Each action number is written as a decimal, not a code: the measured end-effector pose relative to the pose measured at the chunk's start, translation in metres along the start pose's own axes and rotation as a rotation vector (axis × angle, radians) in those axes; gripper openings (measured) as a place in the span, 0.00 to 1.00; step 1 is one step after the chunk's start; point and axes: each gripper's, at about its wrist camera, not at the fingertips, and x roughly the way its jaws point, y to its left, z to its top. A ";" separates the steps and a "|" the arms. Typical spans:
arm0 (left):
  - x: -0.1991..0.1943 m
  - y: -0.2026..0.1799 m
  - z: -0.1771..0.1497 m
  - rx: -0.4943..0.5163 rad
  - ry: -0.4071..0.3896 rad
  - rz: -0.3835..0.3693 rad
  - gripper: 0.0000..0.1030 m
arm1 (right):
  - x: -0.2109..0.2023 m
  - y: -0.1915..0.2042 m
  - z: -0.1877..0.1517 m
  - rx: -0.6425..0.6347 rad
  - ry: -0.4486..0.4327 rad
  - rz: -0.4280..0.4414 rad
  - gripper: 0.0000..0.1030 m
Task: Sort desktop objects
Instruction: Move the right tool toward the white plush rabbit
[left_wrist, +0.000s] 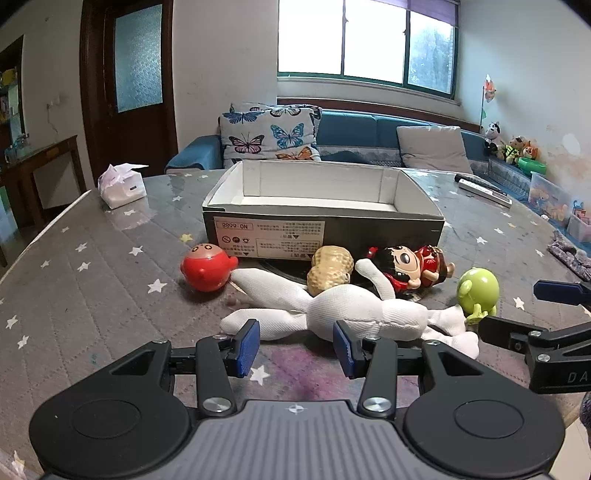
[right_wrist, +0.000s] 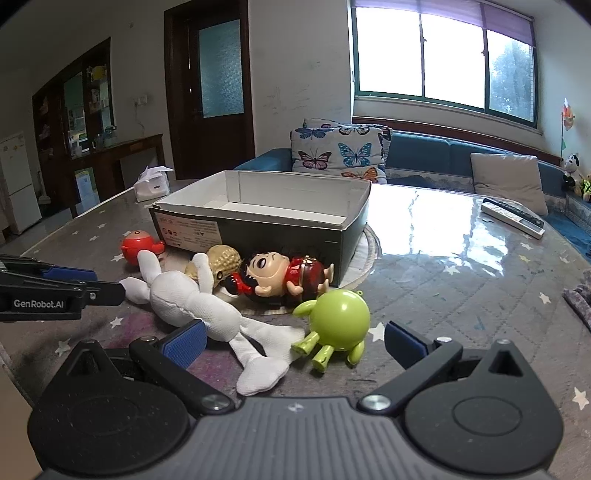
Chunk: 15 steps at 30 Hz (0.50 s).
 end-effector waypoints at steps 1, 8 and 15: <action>0.000 -0.001 0.000 0.005 0.000 0.005 0.45 | 0.000 0.000 0.000 0.006 -0.002 0.002 1.00; 0.003 -0.004 0.003 0.010 0.021 0.000 0.45 | 0.000 0.008 0.000 -0.023 0.004 0.002 1.00; 0.001 -0.005 0.000 0.013 0.021 0.003 0.45 | 0.005 0.010 -0.004 -0.037 0.034 0.011 1.00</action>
